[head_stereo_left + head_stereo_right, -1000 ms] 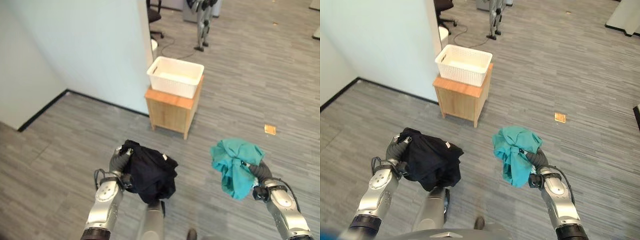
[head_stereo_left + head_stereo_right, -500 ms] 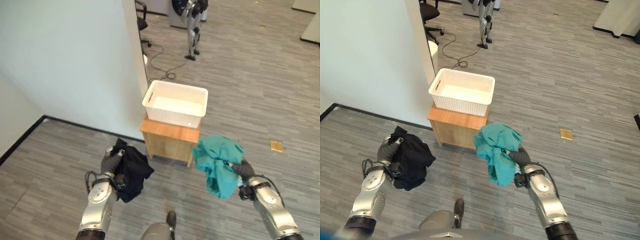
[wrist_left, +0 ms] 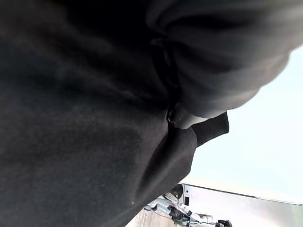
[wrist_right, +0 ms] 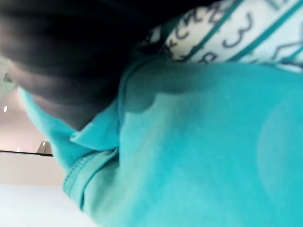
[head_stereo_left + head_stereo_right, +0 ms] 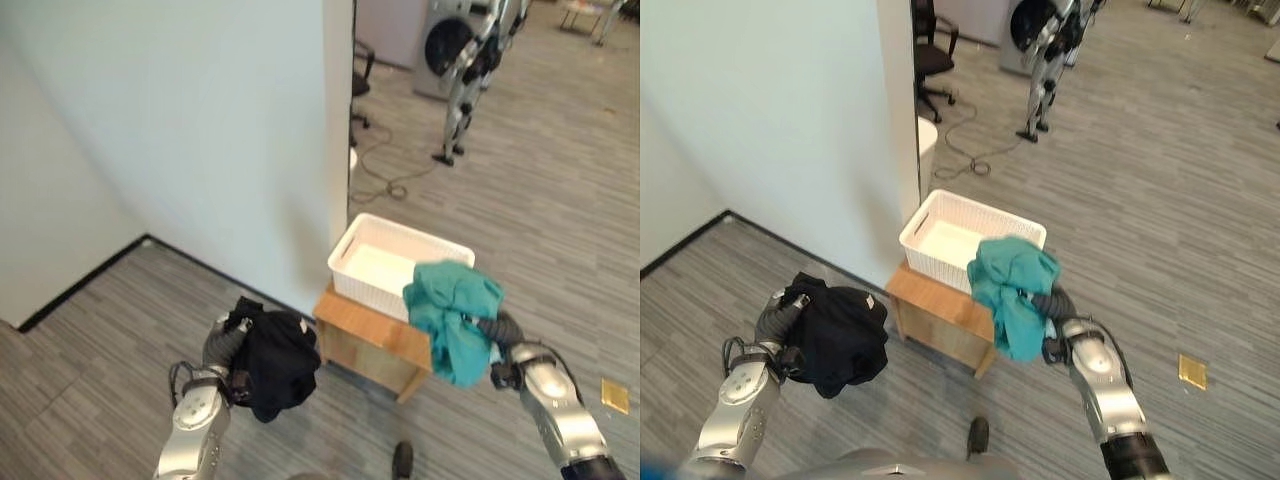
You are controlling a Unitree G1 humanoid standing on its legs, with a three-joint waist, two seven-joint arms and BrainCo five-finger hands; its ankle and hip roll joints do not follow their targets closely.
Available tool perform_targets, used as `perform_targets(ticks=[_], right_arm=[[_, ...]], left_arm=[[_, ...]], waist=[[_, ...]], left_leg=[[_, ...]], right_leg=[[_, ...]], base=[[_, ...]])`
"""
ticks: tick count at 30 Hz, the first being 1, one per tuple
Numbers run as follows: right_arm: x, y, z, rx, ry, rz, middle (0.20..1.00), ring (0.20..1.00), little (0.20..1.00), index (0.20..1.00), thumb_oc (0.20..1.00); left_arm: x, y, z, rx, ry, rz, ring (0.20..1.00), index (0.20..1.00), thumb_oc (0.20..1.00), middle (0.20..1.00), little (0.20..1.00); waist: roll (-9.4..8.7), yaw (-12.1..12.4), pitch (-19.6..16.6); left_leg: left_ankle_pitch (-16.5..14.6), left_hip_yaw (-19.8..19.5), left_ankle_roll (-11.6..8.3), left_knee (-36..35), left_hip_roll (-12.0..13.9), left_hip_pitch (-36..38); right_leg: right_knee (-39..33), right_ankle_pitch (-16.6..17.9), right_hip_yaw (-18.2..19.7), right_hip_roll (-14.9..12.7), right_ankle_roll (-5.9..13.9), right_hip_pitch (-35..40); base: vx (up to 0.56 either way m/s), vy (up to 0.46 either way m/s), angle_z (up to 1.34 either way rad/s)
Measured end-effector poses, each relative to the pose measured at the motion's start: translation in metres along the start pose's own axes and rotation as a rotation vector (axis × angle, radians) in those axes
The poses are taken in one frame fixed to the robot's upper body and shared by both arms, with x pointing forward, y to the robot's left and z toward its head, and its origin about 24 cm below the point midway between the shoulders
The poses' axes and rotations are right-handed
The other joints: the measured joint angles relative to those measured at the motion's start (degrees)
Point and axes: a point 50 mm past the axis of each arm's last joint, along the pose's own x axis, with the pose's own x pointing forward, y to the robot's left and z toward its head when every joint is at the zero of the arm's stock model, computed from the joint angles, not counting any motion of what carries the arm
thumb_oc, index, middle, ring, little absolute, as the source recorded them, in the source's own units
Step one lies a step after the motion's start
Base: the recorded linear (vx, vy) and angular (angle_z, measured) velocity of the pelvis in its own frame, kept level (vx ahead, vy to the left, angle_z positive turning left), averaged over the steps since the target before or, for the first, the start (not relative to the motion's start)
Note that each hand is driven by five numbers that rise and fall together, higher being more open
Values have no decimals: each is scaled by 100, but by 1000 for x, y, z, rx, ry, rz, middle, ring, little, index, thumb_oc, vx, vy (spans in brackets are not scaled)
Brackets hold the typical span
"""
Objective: Pick up bed clothes into laundry basket.
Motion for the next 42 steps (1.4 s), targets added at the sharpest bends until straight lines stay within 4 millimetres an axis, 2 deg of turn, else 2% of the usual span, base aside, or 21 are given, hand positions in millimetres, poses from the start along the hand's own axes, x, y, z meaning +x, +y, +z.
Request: perform_targets(ticks=[2,4,6,7,8,9,10,12,13,14,17,20,23,26,30,35,37,38,39,40,42], right_arm=[[6,-6,17,-89,-51,0,200,200,200,200,200],[18,-16,43,-163,-127,-32,200,200,200,200,200],[45,-34,79,-229,-204,-117,200,200,200,200,200],[49,-40,89,-251,-222,-142,200,200,200,200,200],[66,-39,99,-267,-229,-160,200,200,200,200,200],[86,-40,105,-314,-171,-167,200,200,200,200,200],[98,-43,111,-392,-120,-179,200,200,200,200,200],[109,-64,134,-472,-93,-248,200,200,200,200,200],[116,-73,152,-477,-83,-310,200,200,200,200,200],[118,-78,157,-465,-75,-341,200,200,200,200,200],[119,-82,148,-413,-28,-362,200,200,200,200,200],[121,-92,137,-486,114,-395,200,200,200,200,200],[117,-100,129,-450,168,-428,200,200,200,200,200],[112,-115,135,-419,179,-487,200,200,200,200,200],[102,-132,134,-421,218,-539,200,200,200,200,200],[99,-136,135,-410,222,-563,200,200,200,200,200],[102,-135,147,-419,193,-567,200,200,200,200,200],[102,-135,149,-419,187,-572,332,332,332,332,332],[102,-135,152,-418,179,-576,332,332,332,332,332],[103,-134,157,-416,164,-576,1000,1000,1000,1000,1000],[104,-133,163,-409,148,-576,1000,1000,1000,1000,1000]], left_arm=[[-2,1,1,-2,-7,3,200,200,200,200,200],[-5,2,2,-6,-11,3,200,200,200,200,200],[-7,-2,-2,-16,10,-17,200,200,200,200,200],[-7,-3,-3,-16,11,-20,200,200,200,200,200],[-9,-3,-6,-24,26,-15,200,200,200,200,200],[-7,-4,-9,-42,39,-16,200,200,200,200,200],[-7,-10,-11,-45,52,-41,200,200,200,200,200],[-3,-19,-4,-54,21,-90,200,200,200,200,200],[-2,-15,-2,-62,21,-85,200,200,200,200,200],[-3,-11,-4,-49,30,-77,200,200,200,200,200],[-7,-2,-9,-51,63,-48,200,200,200,200,200],[-3,-1,-2,-28,43,-62,200,200,200,200,200],[0,-5,0,-30,33,-77,200,200,200,200,200],[1,-7,1,-30,29,-82,200,200,200,200,200],[3,-7,3,-32,22,-80,200,200,200,200,200],[8,-12,9,-43,-3,-84,200,200,200,200,200],[14,-16,17,-46,-32,-94,200,200,200,200,200],[15,-16,19,-47,-39,-96,200,200,200,200,200],[17,-17,22,-48,-49,-99,200,200,200,200,200],[20,-19,26,-49,-63,-102,200,200,200,200,200],[22,-20,29,-50,-74,-105,200,200,200,200,200]], waist=[[12,85,-12],[-22,166,-24],[51,306,1],[76,344,10],[120,422,45],[105,468,56],[103,467,59],[31,610,90],[-82,686,159],[-132,755,199],[-195,855,242],[-246,929,483],[-122,980,852],[11,1019,1083],[146,1051,1522],[169,1007,1621],[168,933,1622],[168,931,1621],[168,930,1621],[167,928,1620],[167,931,1619]], left_leg=[[8,-19,42,-219,96,157],[32,-91,4,-300,131,223],[49,-162,-36,-274,170,222],[57,-235,-49,-258,174,170],[57,-290,-78,-213,187,130],[43,-287,-101,-54,133,48],[-3,-329,-148,21,113,-24],[-11,-419,-155,-21,114,-208],[27,-415,-177,23,108,-405],[55,-423,-193,36,110,-505],[62,-438,-204,56,128,-602],[68,-585,-224,321,69,-1165],[111,-633,-264,431,50,-1449],[115,-738,-271,605,-4,-1926],[115,-757,-273,751,-27,-2271],[122,-738,-283,803,-43,-2470],[122,-741,-283,803,-45,-2485],[122,-740,-283,803,-46,-2481],[122,-738,-283,803,-47,-2476],[122,-725,-283,803,-46,-2473],[122,-692,-283,802,-44,-2450]], right_leg=[[12,-101,-250,-9,75,106],[-11,-194,-324,-3,191,184],[-13,-215,-378,62,200,208],[-3,-215,-399,53,199,201],[14,-215,-444,27,199,221],[15,-215,-436,-2,199,219],[-5,-219,-427,1,202,204],[-1,-255,-452,-15,254,4],[-1,-197,-425,-2,222,-198],[-1,-164,-430,-1,193,-281],[-10,-160,-470,-14,187,-350],[14,-59,-578,-27,160,-733],[14,10,-656,-47,100,-928],[19,103,-717,-79,89,-1286],[20,187,-726,-83,37,-1567],[20,239,-709,-97,6,-1751],[20,239,-708,-101,6,-1762],[20,239,-706,-101,6,-1761],[20,239,-702,-101,6,-1760],[20,240,-690,-100,6,-1760],[21,249,-660,-97,6,-1748]], base=[[125,-61,-4],[99,-55,9],[18,-35,25],[20,-48,22],[-7,-55,11],[-51,-31,2],[-77,-30,8],[-104,-19,21],[-97,-14,6],[-98,-15,-1],[-102,-21,6],[-128,0,20],[-169,28,19],[-73,38,12],[-73,32,3],[-16,12,-1],[0,0,0],[0,0,0],[0,0,0],[0,0,0],[33,21,-6]])
